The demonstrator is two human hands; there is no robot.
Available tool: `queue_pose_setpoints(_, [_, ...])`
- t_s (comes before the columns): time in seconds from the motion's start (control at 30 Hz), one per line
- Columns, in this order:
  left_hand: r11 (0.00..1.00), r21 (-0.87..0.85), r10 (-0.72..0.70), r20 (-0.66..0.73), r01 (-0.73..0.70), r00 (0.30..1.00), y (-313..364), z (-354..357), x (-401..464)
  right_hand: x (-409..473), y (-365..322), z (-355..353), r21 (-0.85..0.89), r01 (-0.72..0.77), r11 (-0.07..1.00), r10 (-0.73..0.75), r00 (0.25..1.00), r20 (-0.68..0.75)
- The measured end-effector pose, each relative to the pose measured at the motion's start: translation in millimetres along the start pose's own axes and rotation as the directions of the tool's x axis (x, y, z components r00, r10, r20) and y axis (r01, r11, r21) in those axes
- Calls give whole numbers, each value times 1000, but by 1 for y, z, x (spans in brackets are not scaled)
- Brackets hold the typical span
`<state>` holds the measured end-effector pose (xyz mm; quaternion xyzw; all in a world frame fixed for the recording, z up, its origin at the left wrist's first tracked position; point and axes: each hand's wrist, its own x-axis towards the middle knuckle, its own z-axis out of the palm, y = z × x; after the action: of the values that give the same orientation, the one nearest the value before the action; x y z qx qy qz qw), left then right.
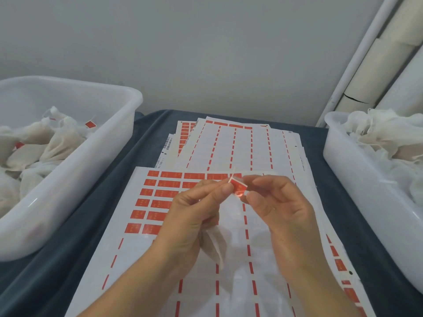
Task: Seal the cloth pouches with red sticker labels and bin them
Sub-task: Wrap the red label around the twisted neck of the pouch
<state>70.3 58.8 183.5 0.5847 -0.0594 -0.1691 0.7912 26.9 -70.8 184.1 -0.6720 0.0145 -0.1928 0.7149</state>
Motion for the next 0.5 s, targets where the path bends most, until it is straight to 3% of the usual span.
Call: queue_pose_setpoints(0.5, [1000, -21, 15, 82, -13, 996, -7, -1, 0, -1, 2, -1, 0, -2, 1000, 2, 1000, -29])
